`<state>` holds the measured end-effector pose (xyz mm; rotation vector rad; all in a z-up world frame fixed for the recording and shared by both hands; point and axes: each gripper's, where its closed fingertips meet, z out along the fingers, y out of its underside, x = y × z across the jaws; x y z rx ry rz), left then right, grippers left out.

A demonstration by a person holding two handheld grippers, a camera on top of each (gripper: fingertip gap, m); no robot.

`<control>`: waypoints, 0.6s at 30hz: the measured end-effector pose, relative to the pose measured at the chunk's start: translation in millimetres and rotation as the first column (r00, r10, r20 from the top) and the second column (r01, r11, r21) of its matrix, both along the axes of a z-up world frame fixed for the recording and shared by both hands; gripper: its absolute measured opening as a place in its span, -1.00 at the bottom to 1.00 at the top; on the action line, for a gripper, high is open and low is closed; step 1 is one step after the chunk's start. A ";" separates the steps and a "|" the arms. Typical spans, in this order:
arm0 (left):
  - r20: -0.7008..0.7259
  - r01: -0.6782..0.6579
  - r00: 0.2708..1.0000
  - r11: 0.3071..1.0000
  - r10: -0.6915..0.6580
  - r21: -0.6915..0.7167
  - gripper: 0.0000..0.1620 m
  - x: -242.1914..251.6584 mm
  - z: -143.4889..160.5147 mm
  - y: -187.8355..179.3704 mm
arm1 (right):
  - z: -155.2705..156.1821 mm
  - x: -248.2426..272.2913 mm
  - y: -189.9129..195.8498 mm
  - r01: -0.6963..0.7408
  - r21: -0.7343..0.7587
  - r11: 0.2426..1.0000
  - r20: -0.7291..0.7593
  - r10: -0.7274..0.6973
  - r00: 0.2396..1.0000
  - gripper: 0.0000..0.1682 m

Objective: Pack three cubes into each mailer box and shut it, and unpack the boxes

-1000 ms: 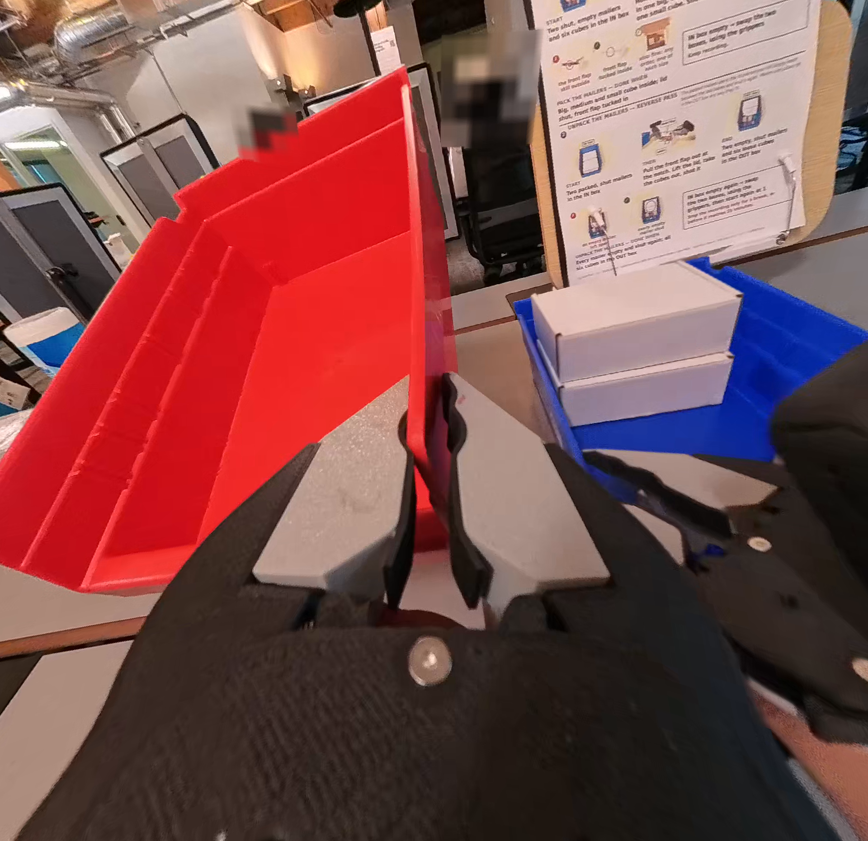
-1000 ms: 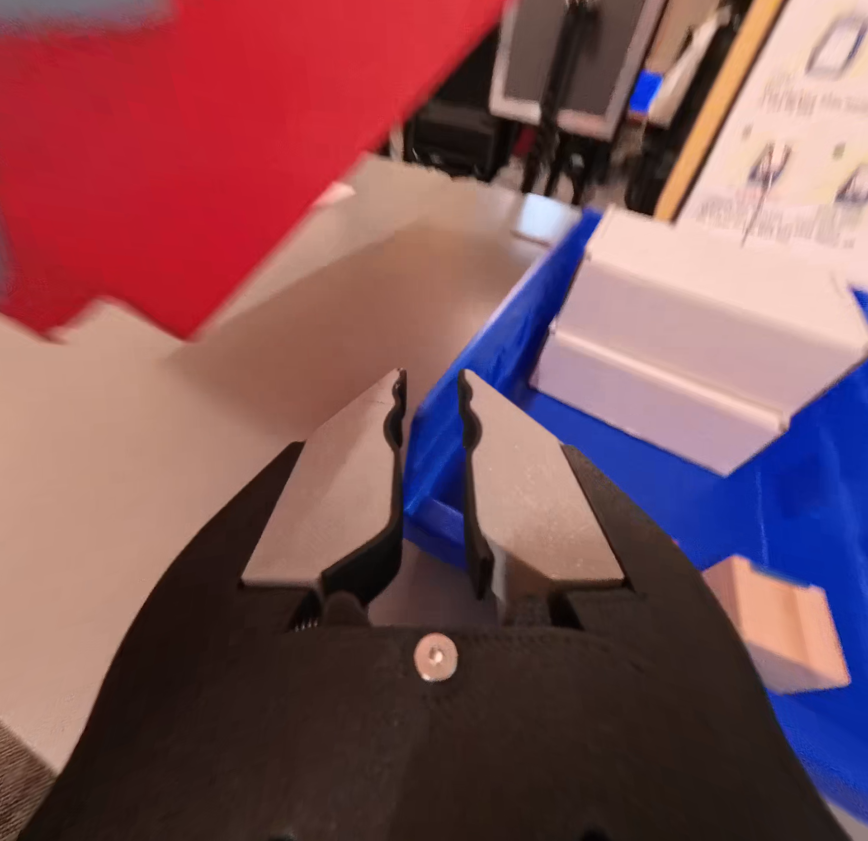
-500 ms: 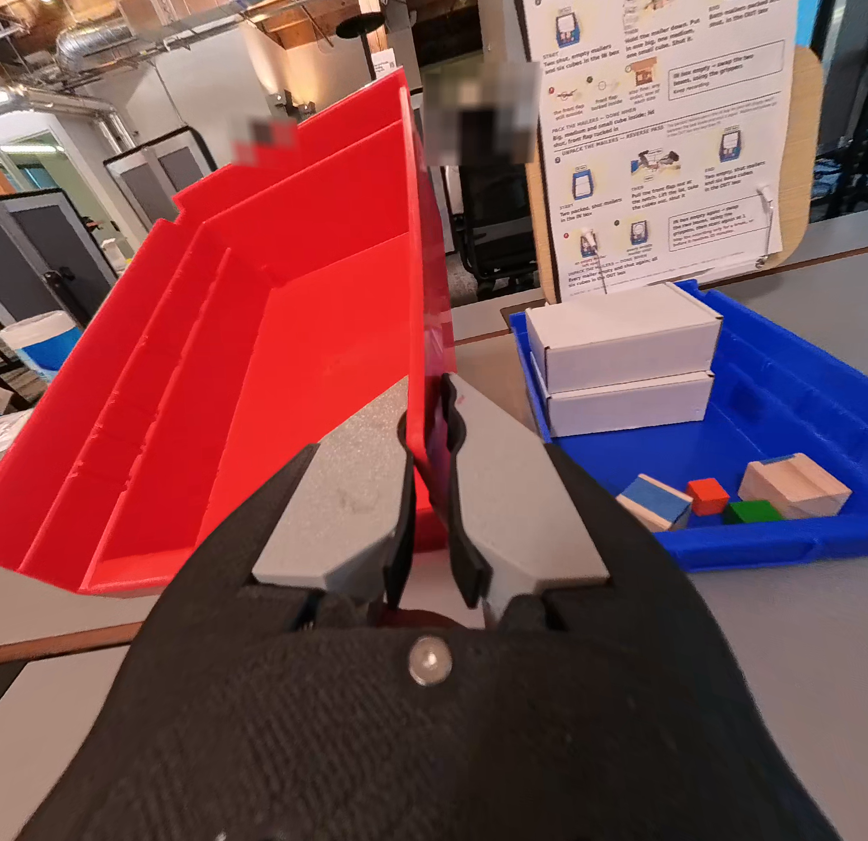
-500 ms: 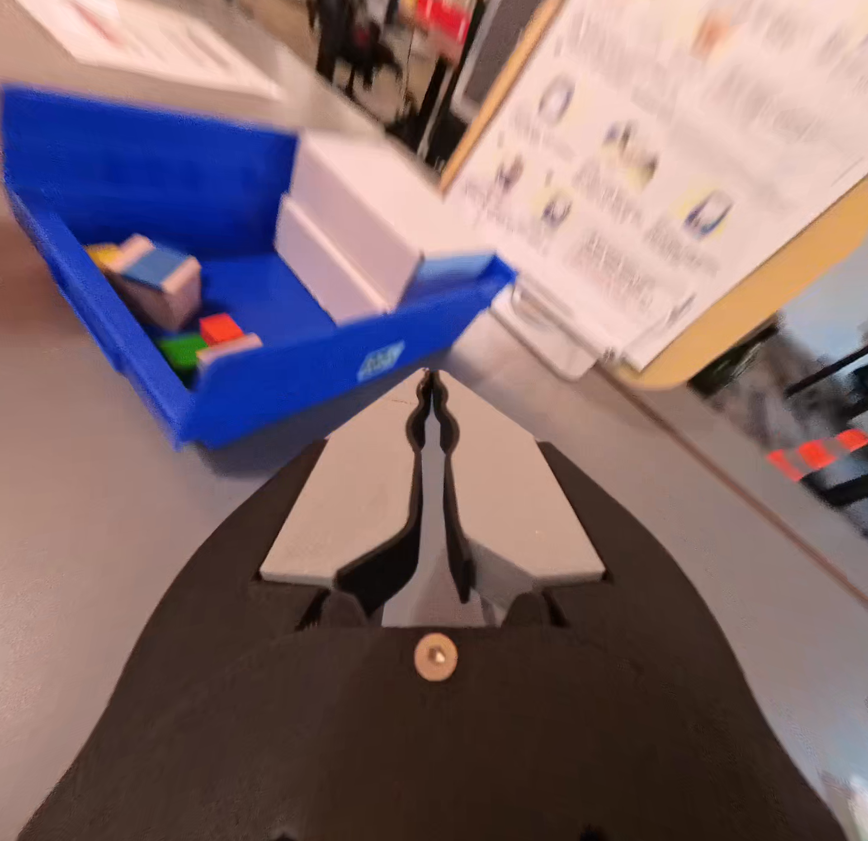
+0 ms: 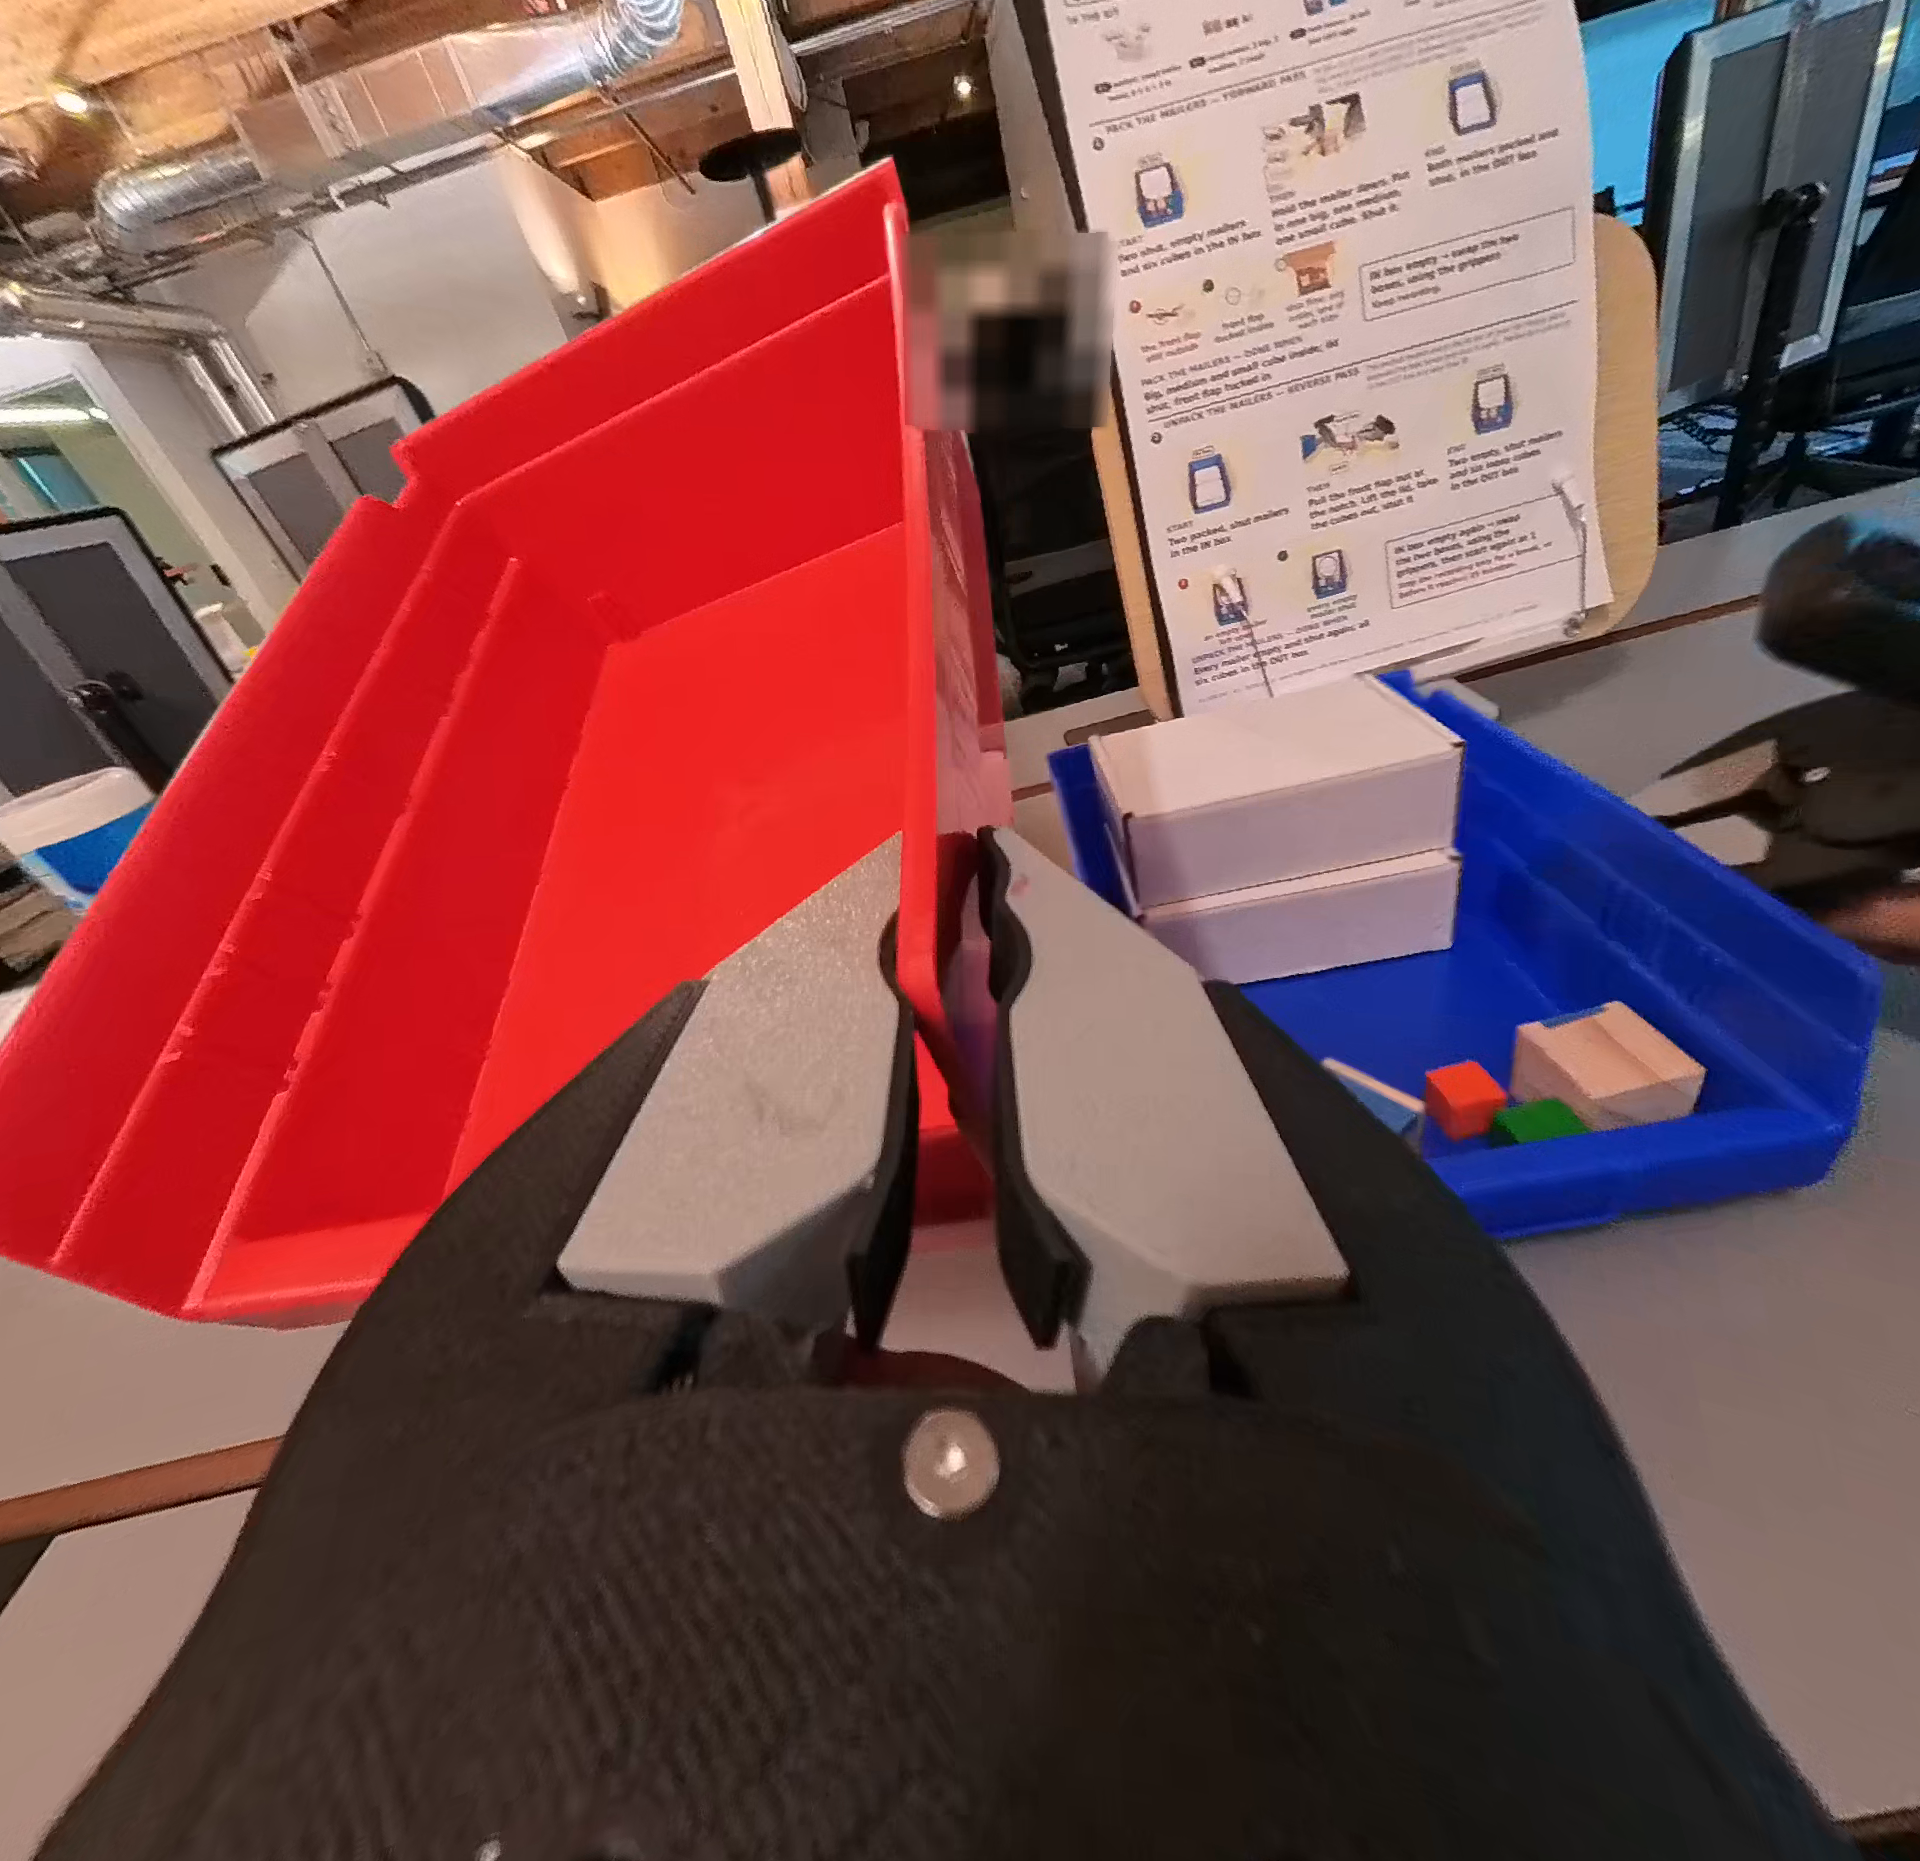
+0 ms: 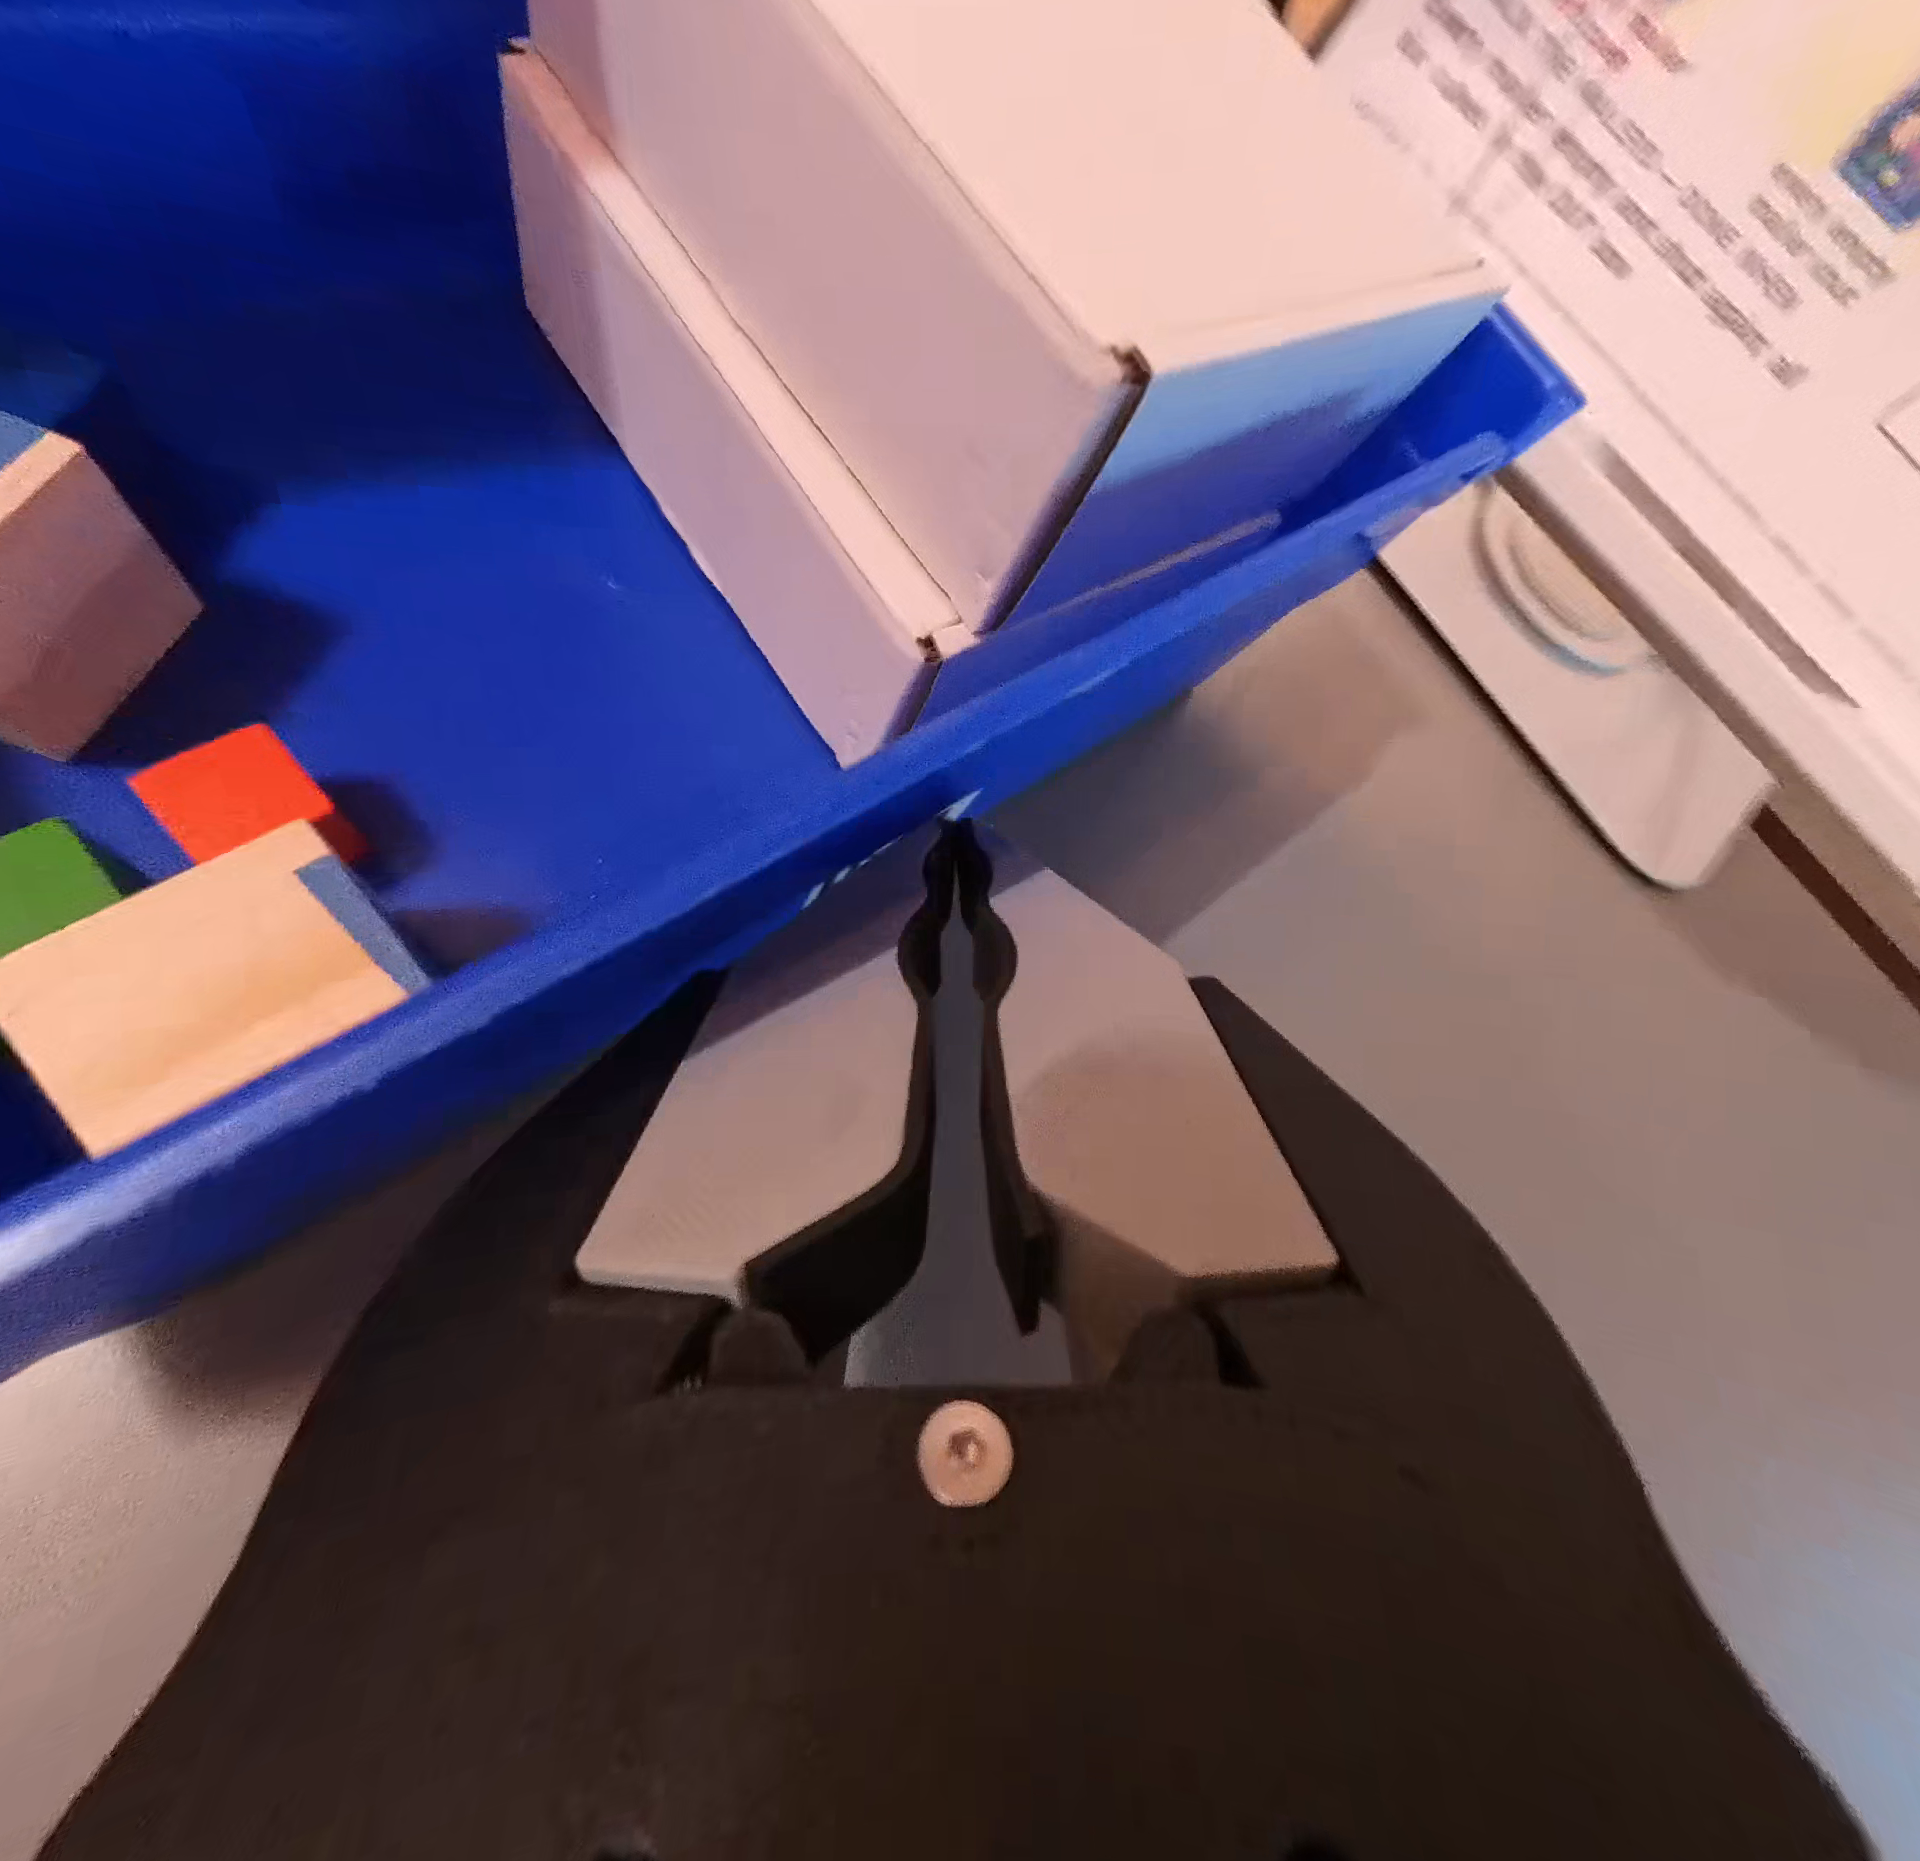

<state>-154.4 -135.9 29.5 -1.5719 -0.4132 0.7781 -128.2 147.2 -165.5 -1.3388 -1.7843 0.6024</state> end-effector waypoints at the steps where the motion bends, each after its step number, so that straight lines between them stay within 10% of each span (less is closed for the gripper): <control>1: -0.003 -0.007 1.000 1.000 0.007 0.003 -0.95 -0.7 0.8 -1.6 | -1.3 -9.8 -10.8 -0.017 -0.022 1.000 -0.004 0.017 1.000 -1.00; 9: -0.002 0.045 0.999 0.998 -0.045 0.036 -0.96 5.9 5.4 2.8 | 9.1 -67.8 -75.3 -0.073 -0.040 0.997 -0.048 0.071 0.996 -1.00; 18: -0.098 0.127 0.988 0.991 -0.122 0.046 -0.96 49.2 29.9 19.3 | 60.0 67.4 -34.4 -0.158 -0.099 0.982 -0.225 0.132 0.965 -1.00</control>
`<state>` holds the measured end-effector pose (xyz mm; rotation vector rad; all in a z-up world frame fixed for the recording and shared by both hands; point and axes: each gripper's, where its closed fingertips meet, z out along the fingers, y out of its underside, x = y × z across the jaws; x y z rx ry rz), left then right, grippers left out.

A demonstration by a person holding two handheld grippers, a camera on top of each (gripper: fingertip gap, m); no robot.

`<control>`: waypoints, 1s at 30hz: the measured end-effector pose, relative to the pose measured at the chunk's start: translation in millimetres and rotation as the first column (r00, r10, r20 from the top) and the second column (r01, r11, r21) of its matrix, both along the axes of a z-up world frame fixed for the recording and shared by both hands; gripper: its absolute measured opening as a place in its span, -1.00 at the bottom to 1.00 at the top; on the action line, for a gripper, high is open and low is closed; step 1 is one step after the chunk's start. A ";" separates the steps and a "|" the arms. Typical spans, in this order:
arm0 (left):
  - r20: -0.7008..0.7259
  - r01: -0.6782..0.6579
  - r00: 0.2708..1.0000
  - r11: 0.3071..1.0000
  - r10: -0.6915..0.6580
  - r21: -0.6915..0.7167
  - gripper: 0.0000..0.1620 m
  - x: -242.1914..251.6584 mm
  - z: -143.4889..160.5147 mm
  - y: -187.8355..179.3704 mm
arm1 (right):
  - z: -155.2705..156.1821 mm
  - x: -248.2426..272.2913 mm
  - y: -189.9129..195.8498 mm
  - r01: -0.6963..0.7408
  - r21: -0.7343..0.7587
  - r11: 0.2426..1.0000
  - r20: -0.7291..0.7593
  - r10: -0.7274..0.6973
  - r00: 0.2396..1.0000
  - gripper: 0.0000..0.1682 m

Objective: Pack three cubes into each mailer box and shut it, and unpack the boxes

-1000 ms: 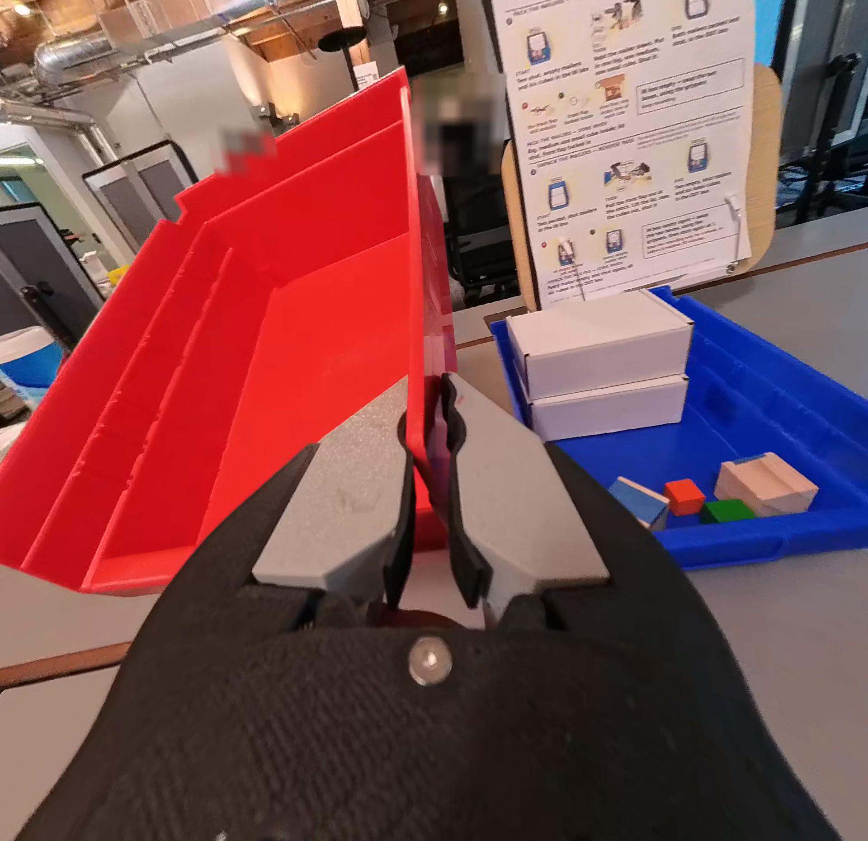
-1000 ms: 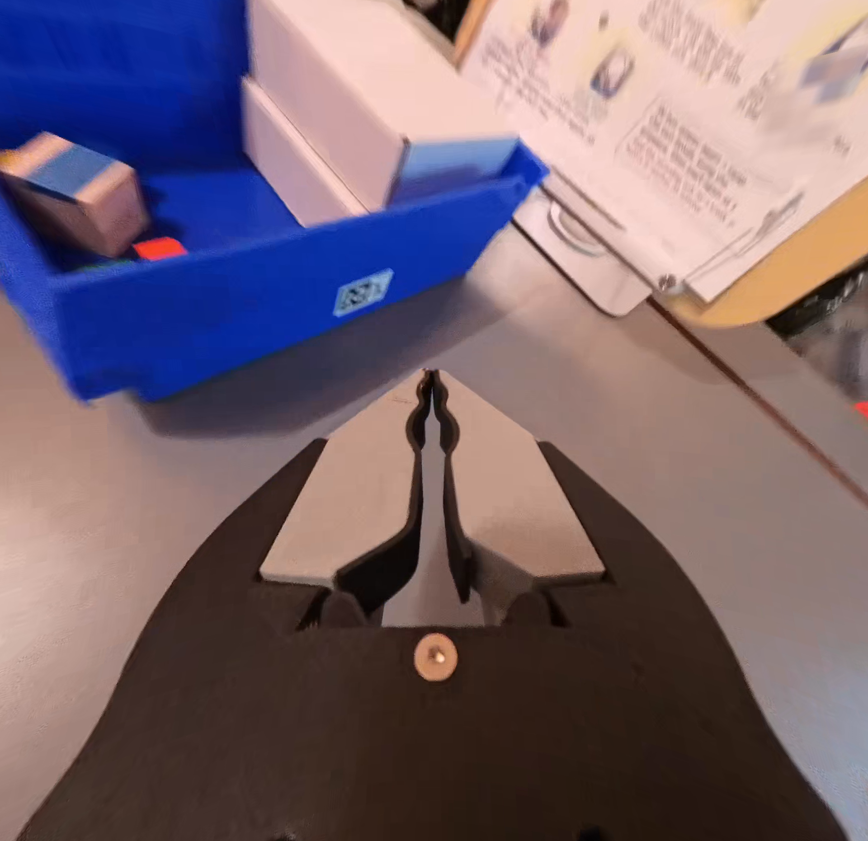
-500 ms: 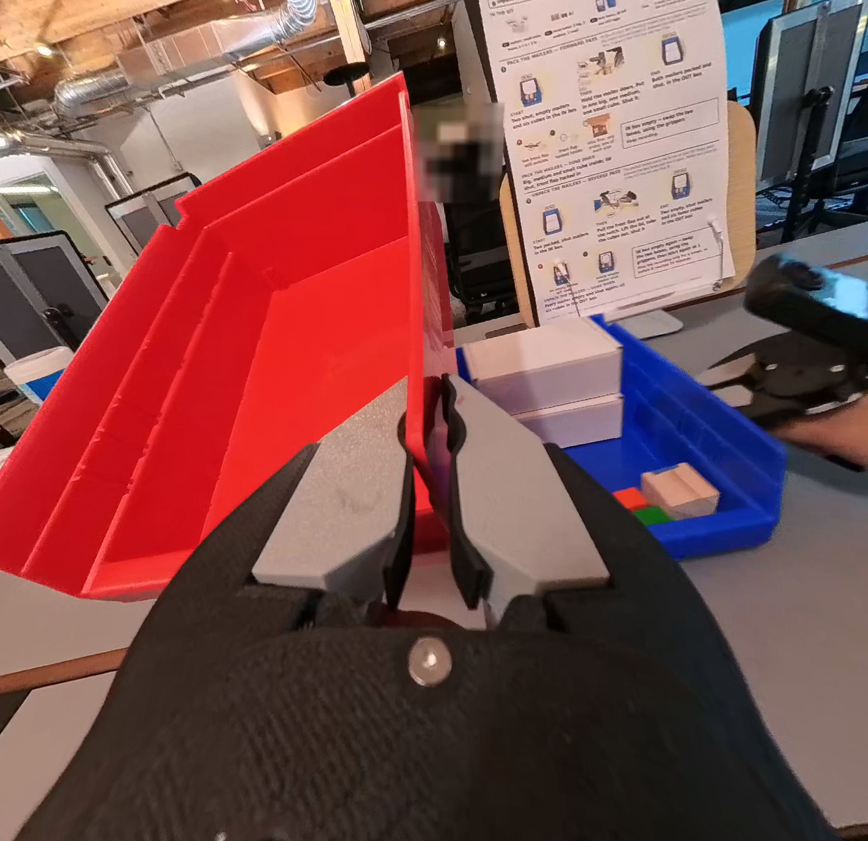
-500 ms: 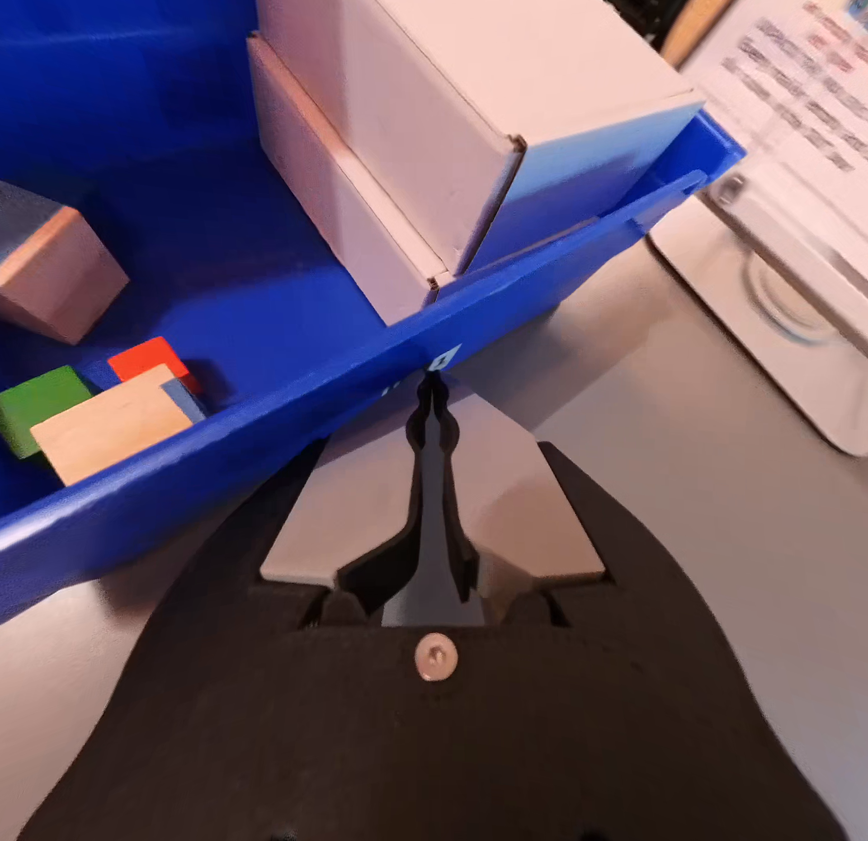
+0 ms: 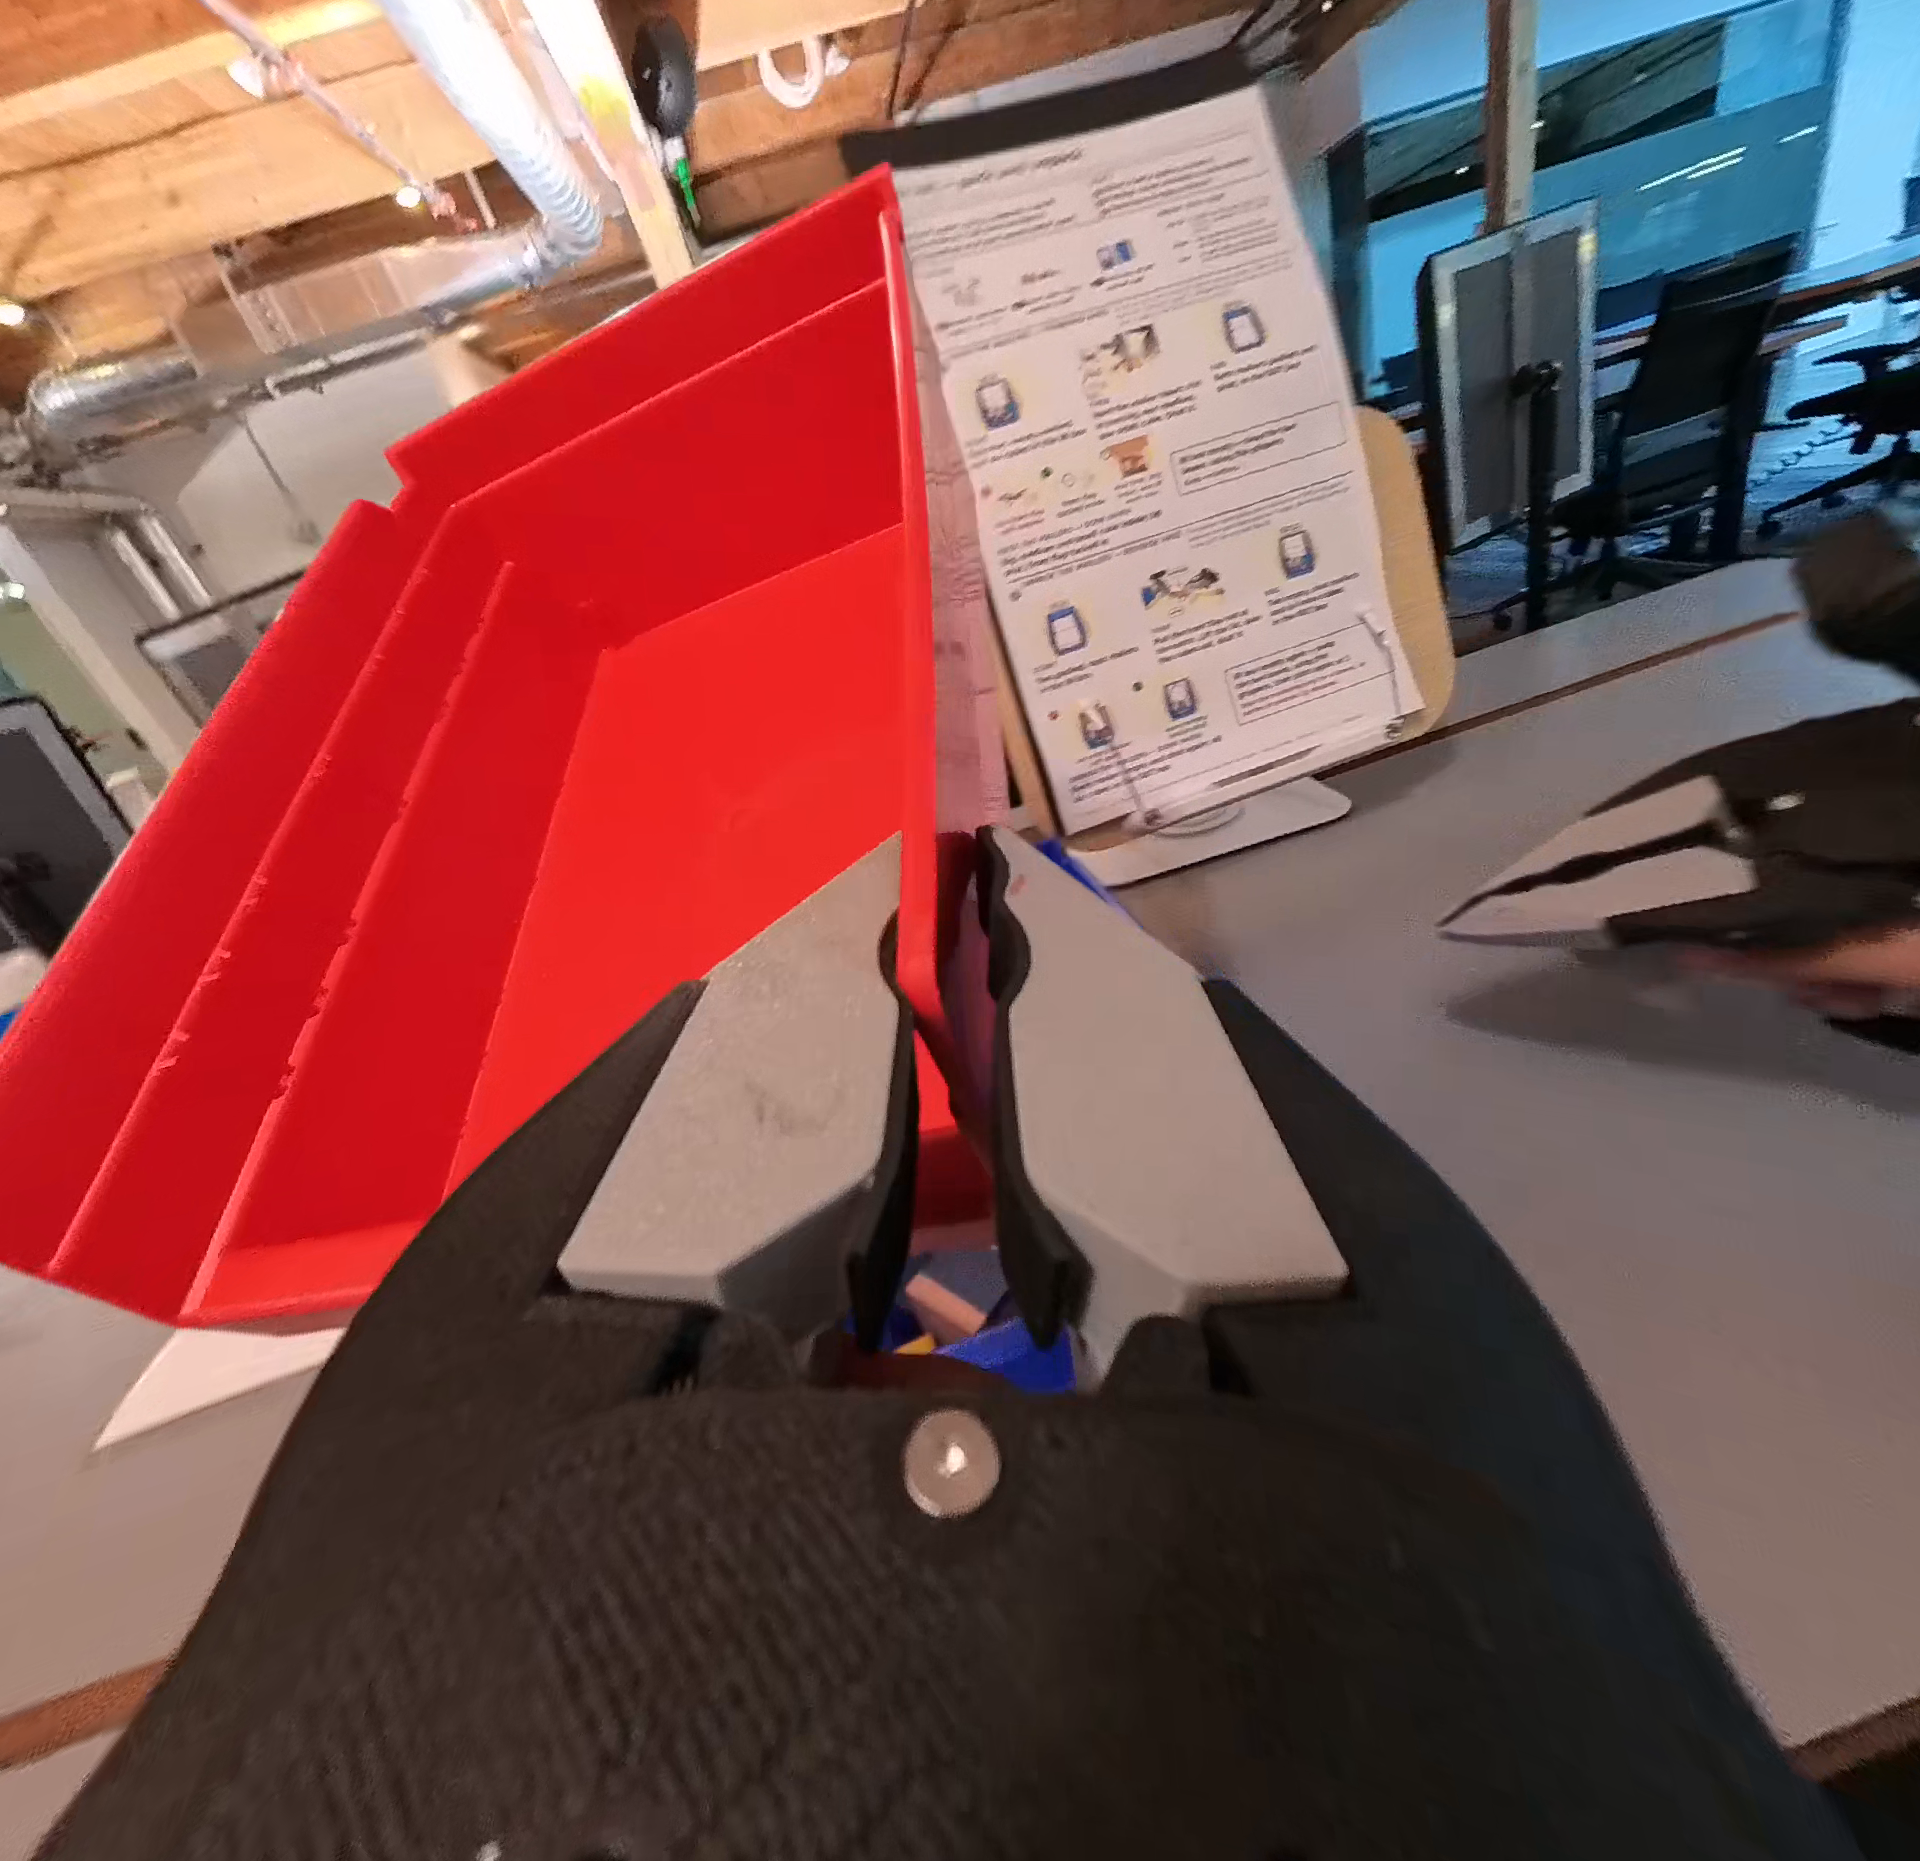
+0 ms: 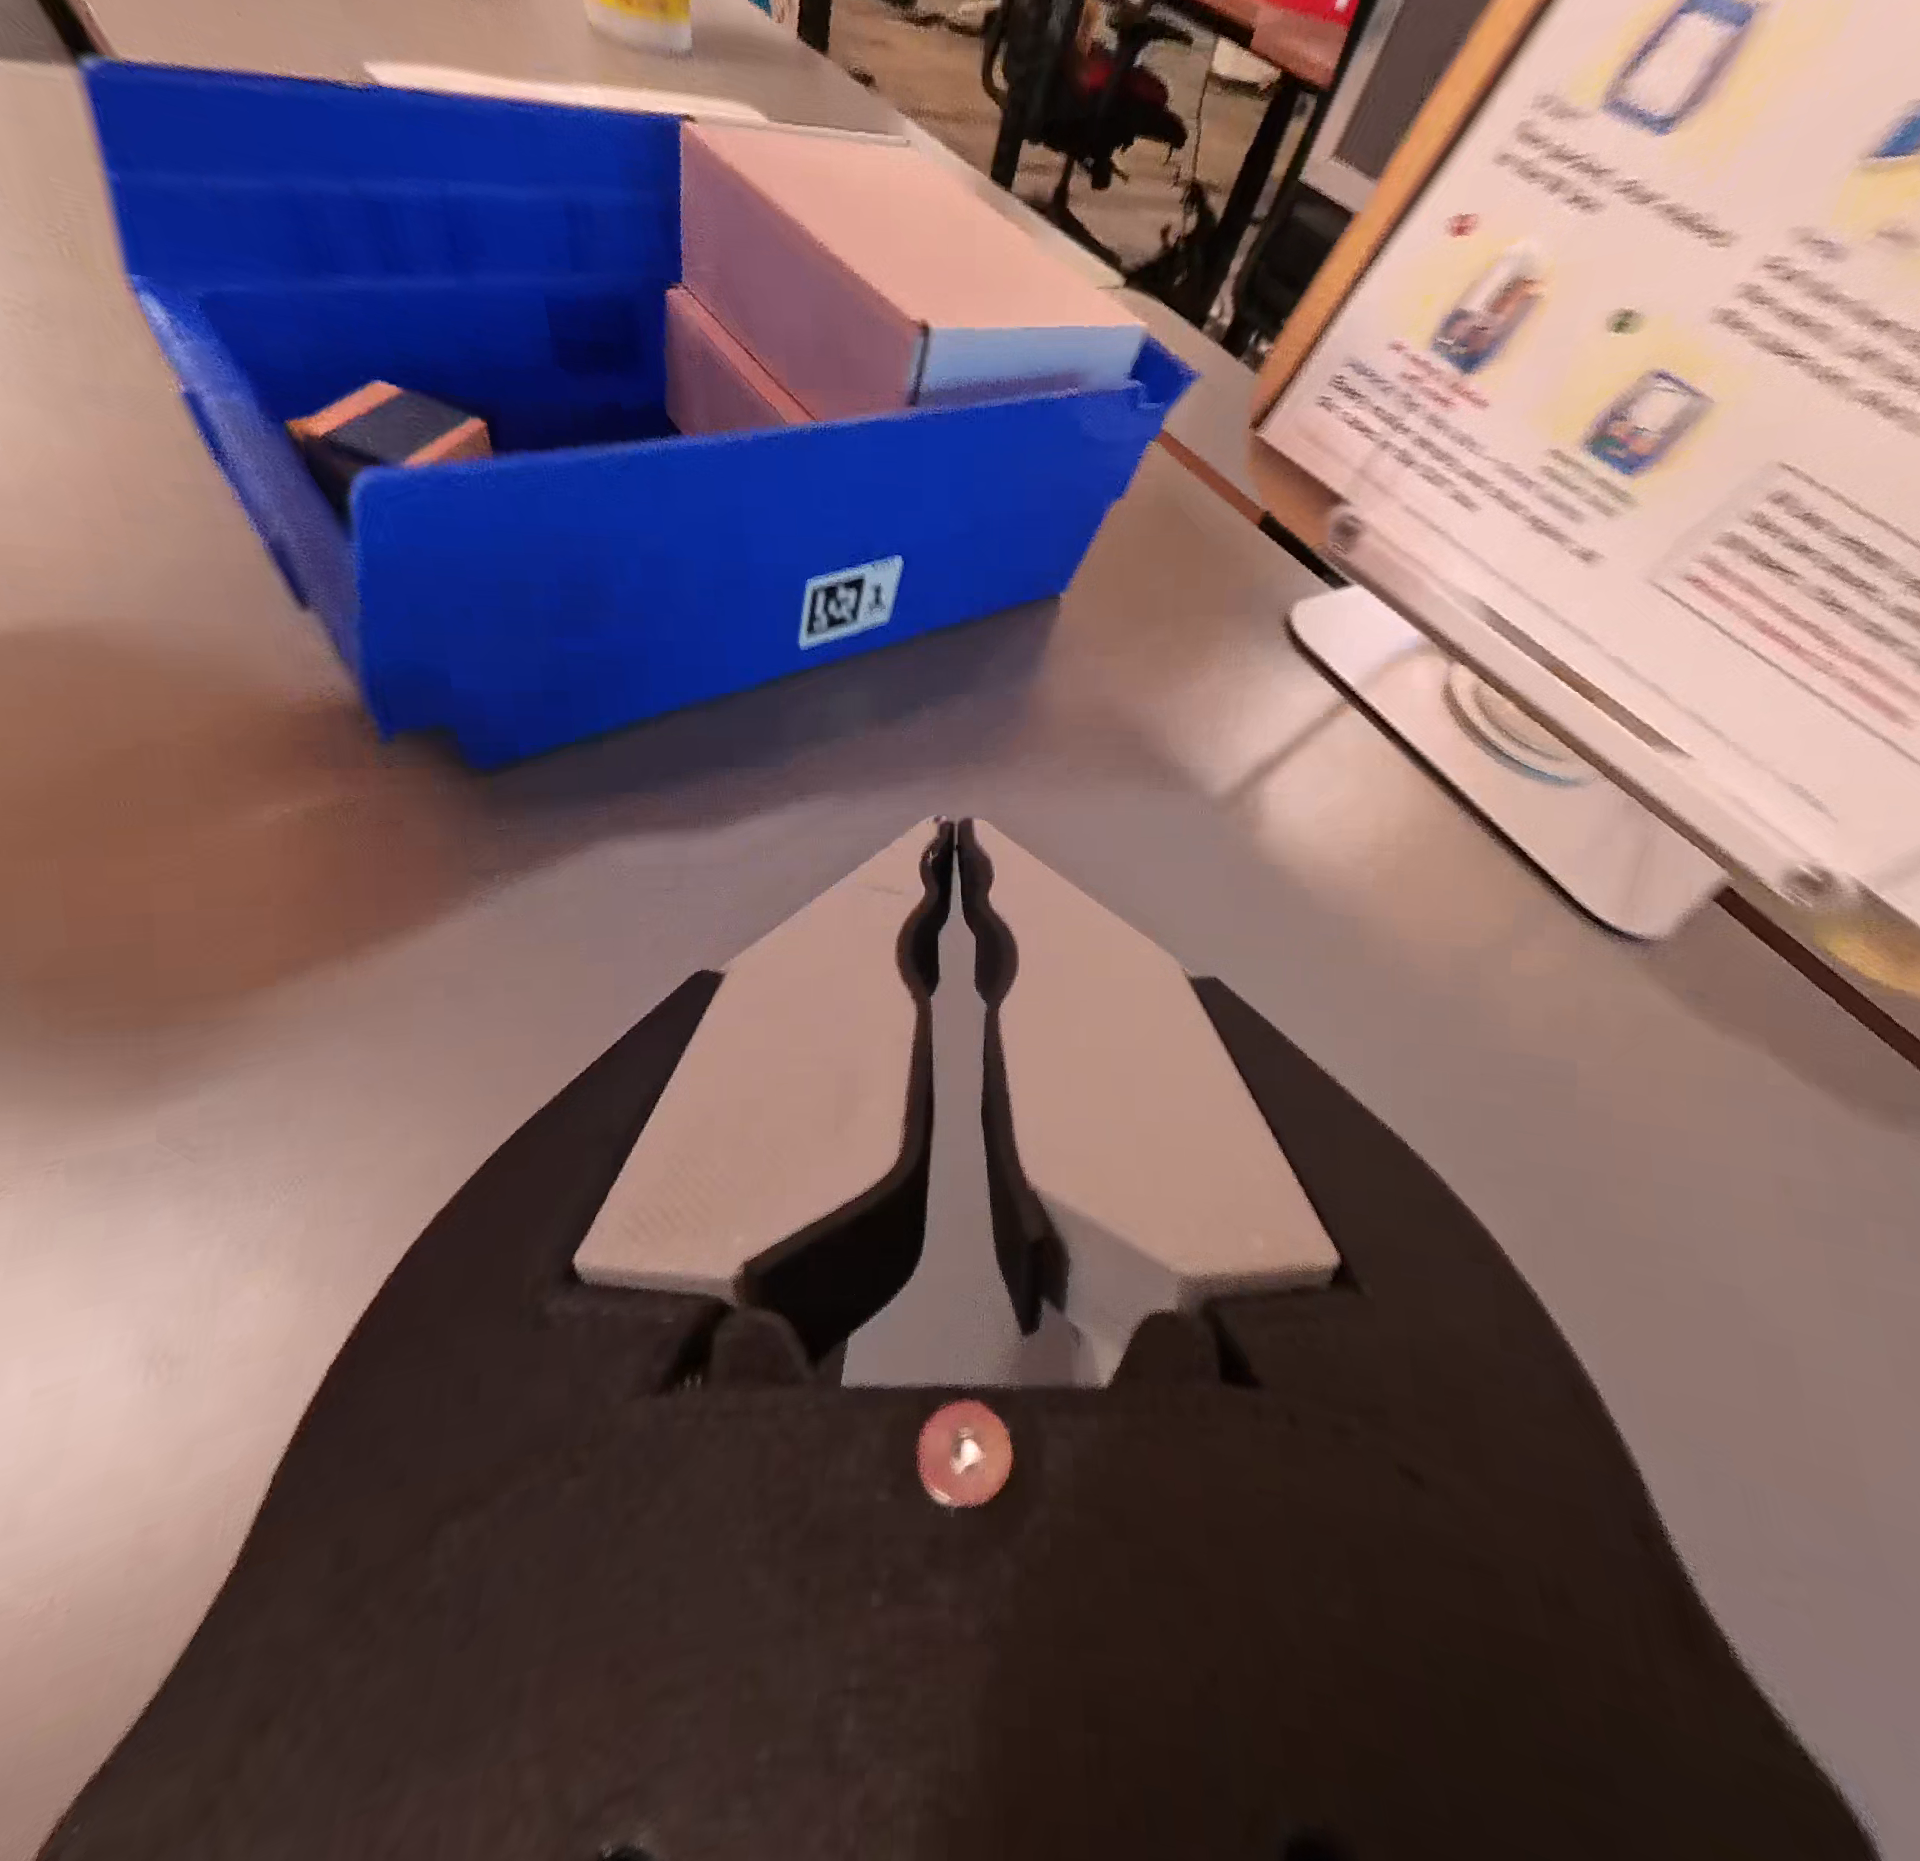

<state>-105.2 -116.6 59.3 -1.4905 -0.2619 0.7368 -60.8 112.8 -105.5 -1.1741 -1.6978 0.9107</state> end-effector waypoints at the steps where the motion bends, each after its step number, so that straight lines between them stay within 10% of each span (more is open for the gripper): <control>1: -0.019 0.019 1.000 1.000 -0.019 -0.009 -0.96 10.2 2.3 6.5 | 4.1 22.1 9.1 0.002 0.005 1.000 -0.013 -0.002 1.000 -1.00; 9: -0.052 0.359 0.923 0.904 -0.380 -0.233 -0.95 148.2 -33.1 113.3 | 48.6 178.1 91.1 0.148 0.135 0.980 -0.128 -0.130 0.983 -1.00; 20: 0.200 0.563 0.820 0.688 -0.537 -0.458 -0.91 263.6 -189.7 281.2 | 61.6 251.6 171.1 0.374 0.117 0.920 -0.070 -0.368 0.927 -1.00; 30: 0.217 0.568 0.822 0.730 -0.526 -0.380 -0.13 239.8 -164.3 255.5 | 52.2 226.9 107.5 0.259 0.075 0.963 0.039 -0.262 0.964 -0.84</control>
